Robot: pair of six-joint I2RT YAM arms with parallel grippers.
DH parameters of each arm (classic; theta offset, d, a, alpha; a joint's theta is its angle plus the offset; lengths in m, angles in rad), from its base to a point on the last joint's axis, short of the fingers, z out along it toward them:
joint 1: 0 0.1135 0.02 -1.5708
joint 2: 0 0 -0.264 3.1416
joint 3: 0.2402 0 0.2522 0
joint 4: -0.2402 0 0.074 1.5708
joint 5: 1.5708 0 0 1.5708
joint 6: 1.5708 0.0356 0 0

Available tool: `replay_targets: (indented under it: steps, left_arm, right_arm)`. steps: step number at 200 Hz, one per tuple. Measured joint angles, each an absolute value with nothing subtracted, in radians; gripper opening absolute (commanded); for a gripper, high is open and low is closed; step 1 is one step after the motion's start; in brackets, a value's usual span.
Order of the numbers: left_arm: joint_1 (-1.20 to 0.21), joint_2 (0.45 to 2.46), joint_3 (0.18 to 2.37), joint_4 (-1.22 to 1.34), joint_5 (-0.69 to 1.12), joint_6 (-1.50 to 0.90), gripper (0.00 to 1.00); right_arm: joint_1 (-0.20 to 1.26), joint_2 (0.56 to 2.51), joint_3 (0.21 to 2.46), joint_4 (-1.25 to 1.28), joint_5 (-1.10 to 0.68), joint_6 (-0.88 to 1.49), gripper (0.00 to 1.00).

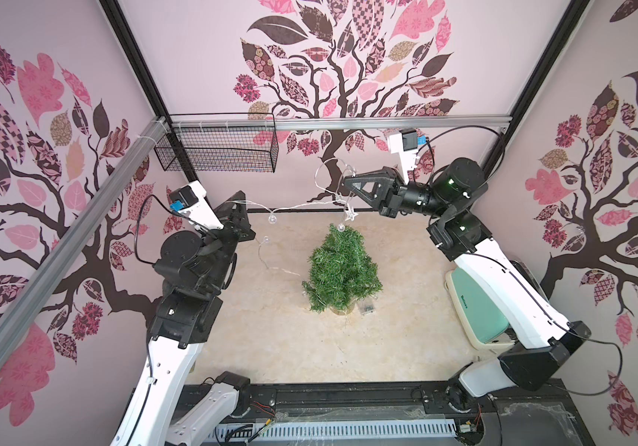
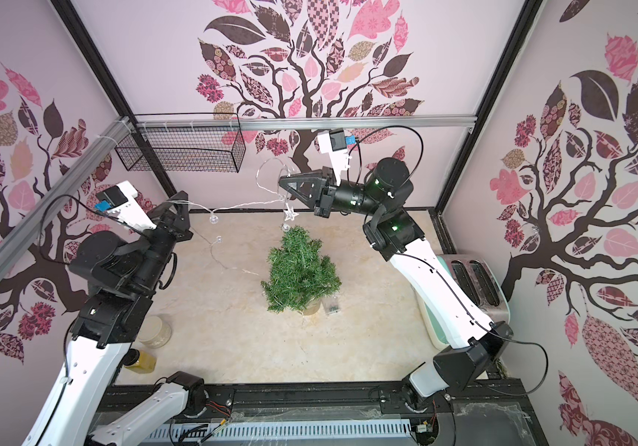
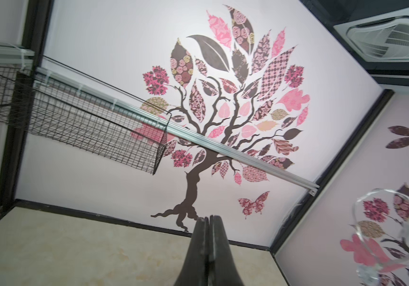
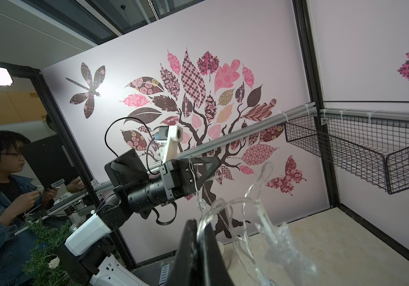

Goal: Remove string lights from the small christmas tree
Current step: Remove the light string from the Christmas tree.

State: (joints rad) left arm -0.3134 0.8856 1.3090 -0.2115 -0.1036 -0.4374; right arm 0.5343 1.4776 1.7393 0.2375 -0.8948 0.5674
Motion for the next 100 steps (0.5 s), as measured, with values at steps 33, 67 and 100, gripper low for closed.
replay_targets:
  steps: [33, 67, 100]
  left_arm:
    - [-0.342, 0.888, 1.405, -0.242, -0.024, -0.435, 0.0]
    - [-0.344, 0.925, 1.513, -0.258, 0.084, -0.45, 0.0]
    - [-0.347, 0.945, 1.563, -0.257, 0.199, -0.501, 0.0]
  right_arm:
    - [0.535, 1.413, 1.652, 0.276, -0.893, 0.577, 0.0]
    - [0.535, 1.343, 1.549, 0.315, -0.889, 0.585, 0.0]
    - [0.535, 1.284, 1.467, 0.34, -0.887, 0.587, 0.0]
